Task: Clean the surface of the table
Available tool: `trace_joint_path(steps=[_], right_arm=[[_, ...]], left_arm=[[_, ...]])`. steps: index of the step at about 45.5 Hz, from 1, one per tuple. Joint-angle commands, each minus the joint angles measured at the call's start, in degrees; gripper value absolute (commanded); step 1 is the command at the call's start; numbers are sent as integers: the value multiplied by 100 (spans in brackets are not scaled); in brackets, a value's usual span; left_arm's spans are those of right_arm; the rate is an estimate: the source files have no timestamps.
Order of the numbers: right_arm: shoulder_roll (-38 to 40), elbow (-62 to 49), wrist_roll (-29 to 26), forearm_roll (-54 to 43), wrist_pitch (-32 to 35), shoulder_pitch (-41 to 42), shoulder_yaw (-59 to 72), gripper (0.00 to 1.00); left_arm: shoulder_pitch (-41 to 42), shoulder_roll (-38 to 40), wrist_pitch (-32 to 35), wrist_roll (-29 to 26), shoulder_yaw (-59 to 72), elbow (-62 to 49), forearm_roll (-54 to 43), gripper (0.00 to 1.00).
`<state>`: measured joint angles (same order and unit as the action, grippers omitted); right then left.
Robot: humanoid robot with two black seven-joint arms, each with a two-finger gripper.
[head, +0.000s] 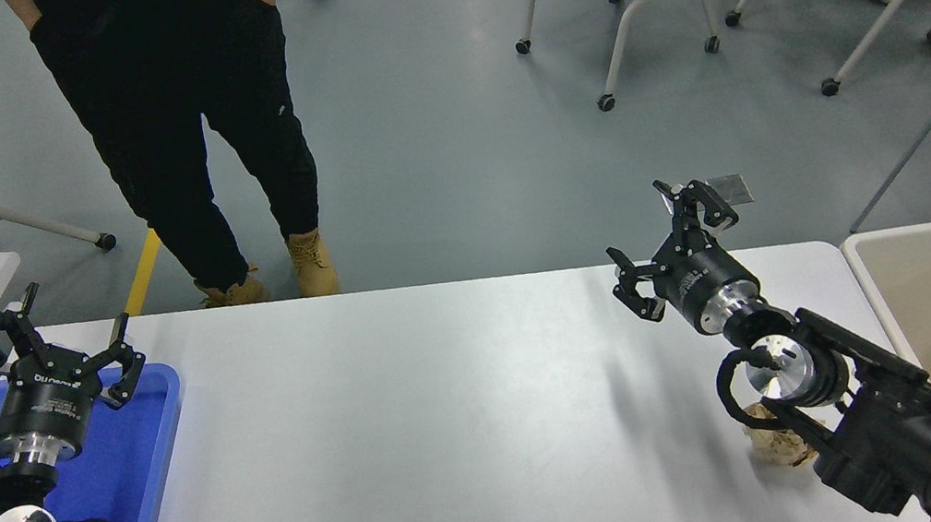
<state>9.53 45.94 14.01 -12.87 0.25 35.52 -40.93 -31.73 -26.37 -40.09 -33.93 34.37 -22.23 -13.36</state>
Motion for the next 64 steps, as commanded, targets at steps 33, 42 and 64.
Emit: trace_joint_path(steps=[33,42,64], right_arm=[[3766,3157,-2471,13,-614,2969,5253,100],[4259,3685,-3553,495,-623,3145,5305,100],[4365,4221,-3861,1331,-983,2952,5578,100]], left_arm=[[0,0,1,0,0,0,0,100],[-8,0,1,0,0,0,0,100],[-9,0,1,0,0,0,0,100]])
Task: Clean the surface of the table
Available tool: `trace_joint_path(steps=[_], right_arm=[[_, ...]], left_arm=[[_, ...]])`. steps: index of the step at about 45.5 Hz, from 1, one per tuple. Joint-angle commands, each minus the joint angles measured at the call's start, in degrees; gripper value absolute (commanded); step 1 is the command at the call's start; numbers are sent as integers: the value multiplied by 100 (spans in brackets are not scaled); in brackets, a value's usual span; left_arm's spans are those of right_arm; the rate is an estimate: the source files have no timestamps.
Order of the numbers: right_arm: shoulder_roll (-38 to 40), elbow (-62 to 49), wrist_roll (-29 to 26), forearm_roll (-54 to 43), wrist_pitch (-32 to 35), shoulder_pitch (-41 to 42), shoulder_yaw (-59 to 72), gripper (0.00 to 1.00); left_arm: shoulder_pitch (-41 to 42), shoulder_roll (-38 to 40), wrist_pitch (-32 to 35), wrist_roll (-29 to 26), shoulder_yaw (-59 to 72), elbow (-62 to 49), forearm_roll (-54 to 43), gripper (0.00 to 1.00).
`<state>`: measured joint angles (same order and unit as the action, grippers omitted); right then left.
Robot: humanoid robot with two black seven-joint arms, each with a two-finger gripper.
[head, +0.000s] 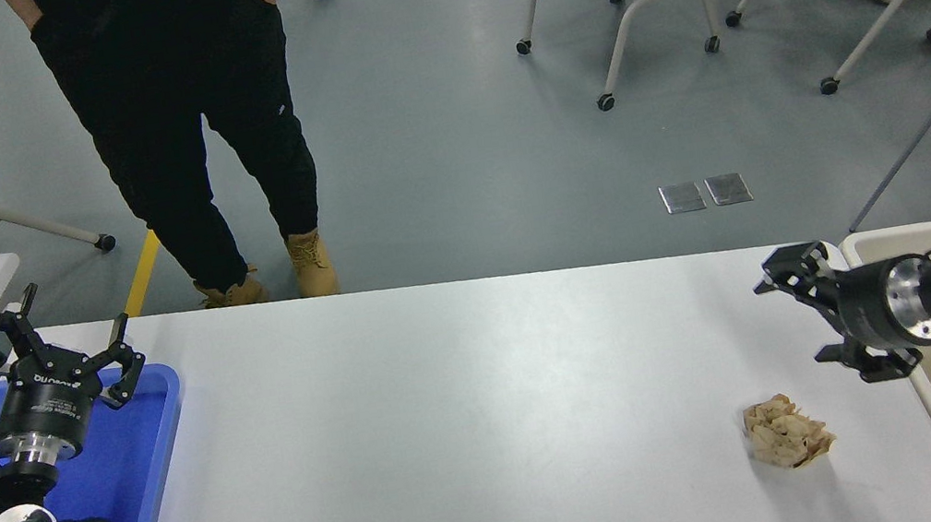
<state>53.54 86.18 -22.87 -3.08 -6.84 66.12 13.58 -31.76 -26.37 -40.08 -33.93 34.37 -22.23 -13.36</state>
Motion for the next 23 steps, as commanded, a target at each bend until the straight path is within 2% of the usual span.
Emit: trace_joint_path(steps=[1,10,23], right_arm=[[-80,180,-174,405,-292,-134,127,100],[-476,22,-192,835,-450,-363,127,100],[-1276,-804,-183,1152,-687,-600,109,100]], left_arm=[[-6,0,0,0,0,0,0,100],[3,0,0,0,0,0,0,100],[3,0,0,0,0,0,0,100]])
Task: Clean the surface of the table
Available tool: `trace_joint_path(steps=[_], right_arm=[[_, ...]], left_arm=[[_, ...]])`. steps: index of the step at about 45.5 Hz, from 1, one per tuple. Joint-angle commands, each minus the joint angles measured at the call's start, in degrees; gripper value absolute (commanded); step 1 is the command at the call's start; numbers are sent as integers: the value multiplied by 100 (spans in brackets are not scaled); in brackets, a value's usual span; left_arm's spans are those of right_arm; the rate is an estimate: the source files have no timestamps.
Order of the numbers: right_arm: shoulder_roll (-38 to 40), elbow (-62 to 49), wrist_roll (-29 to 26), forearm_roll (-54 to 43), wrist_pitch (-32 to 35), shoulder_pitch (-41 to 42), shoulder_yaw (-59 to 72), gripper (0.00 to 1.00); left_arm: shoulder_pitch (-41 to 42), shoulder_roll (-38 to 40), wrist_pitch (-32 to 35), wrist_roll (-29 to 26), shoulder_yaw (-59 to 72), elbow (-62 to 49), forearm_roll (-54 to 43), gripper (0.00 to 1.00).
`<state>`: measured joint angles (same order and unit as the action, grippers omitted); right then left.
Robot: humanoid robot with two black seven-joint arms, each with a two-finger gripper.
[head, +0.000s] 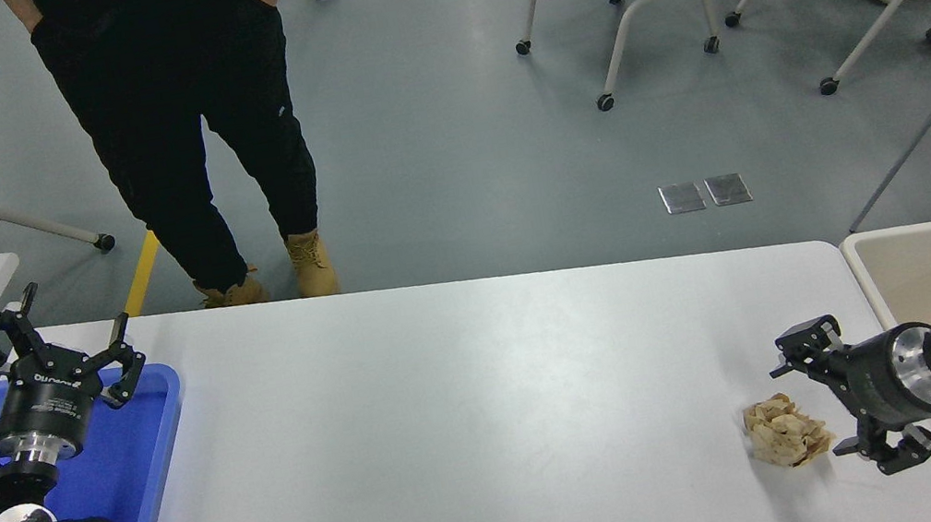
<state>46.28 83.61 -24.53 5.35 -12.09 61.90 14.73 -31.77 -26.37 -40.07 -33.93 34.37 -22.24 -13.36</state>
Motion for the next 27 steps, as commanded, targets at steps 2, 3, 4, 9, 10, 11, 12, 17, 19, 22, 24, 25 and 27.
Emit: trace_joint_path(steps=[2,3,4,9,10,11,12,17,19,22,24,25,27], right_arm=[[-629,-697,-17,370,-162,-187,-5,100],[-682,-767,-25,396,-162,-196,-5,100],[-734,-829,-17,423,-162,-213,-5,100],[-972,-1163,-25,449,-153,-362,-5,100],[-1059,-1311,-17,458,-162,-397,-5,100],[-1095,-1373,-17,458,-162,-406,-5,100],[-1121,-1444,-17,458,-153,-415,-5,100],[-1236,-1646,-17,458,-144,-459,-5,99],[-1288,-1708,-25,449,-144,-459,-5,98],[-1394,-1839,-17,449,-153,-512,4,95],[-1473,-1980,-25,449,-153,-547,4,93],[-1508,-2041,-25,449,-144,-547,4,90],[-1526,-2086,-52,441,-144,-547,4,87]], left_arm=[[-5,0,0,0,0,0,0,100],[4,0,0,0,0,0,0,100],[4,0,0,0,0,0,0,100],[4,0,0,0,0,0,0,100],[-5,0,0,0,0,9,0,100],[4,0,0,0,0,1,0,100],[4,0,0,0,0,0,0,100],[4,0,0,0,0,0,0,100],[4,0,0,0,0,0,0,100],[-5,0,0,0,0,0,0,100],[4,0,0,0,0,0,0,100],[-5,0,0,0,0,0,0,100],[-5,0,0,0,0,0,0,100]])
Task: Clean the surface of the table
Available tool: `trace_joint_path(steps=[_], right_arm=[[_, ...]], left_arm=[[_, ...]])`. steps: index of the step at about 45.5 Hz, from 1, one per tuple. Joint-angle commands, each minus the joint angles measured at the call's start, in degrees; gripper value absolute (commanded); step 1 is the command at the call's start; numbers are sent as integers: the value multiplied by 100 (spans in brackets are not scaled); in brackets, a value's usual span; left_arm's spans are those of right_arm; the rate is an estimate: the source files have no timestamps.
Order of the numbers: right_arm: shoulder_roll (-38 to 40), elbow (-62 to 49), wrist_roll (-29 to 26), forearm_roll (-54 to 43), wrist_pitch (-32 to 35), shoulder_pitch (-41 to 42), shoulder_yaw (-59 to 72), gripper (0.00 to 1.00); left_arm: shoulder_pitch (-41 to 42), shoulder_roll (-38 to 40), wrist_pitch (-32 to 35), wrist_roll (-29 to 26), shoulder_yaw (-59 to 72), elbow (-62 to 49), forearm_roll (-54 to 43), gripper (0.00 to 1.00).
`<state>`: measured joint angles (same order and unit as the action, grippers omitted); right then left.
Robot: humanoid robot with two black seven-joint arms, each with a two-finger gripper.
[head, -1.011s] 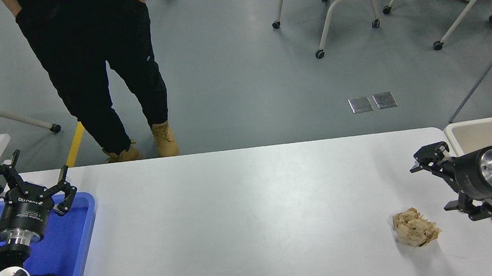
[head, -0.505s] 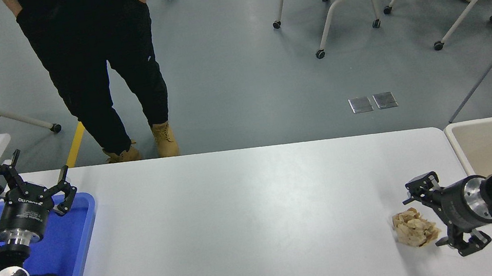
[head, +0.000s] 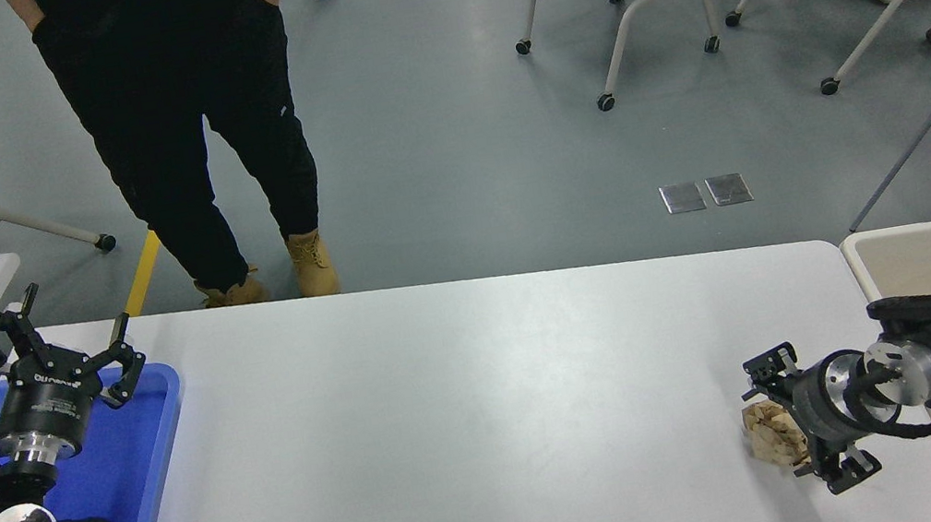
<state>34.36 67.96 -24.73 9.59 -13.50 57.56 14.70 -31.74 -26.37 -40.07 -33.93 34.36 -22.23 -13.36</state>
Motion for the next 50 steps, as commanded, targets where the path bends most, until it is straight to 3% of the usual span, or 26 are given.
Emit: trace_joint_path(steps=[1,6,12,21,33,50], right_arm=[[-342,-538,-49,17,-3,-114,6,85],[-343,-547,-128,17,5,-105,6,69],[-343,-547,-523,17,32,-61,-3,35],[-281,-512,-910,26,67,71,-38,0],[-114,-337,-1069,157,41,211,-108,0],[1194,1025,-1165,246,23,1072,15,0]], left_arm=[[-8,0,0,0,0,-1,0,100],[1,0,0,0,0,-1,0,100],[1,0,0,0,0,-1,0,100],[1,0,0,0,0,-1,0,100],[1,0,0,0,0,-1,0,100],[1,0,0,0,0,-1,0,100]])
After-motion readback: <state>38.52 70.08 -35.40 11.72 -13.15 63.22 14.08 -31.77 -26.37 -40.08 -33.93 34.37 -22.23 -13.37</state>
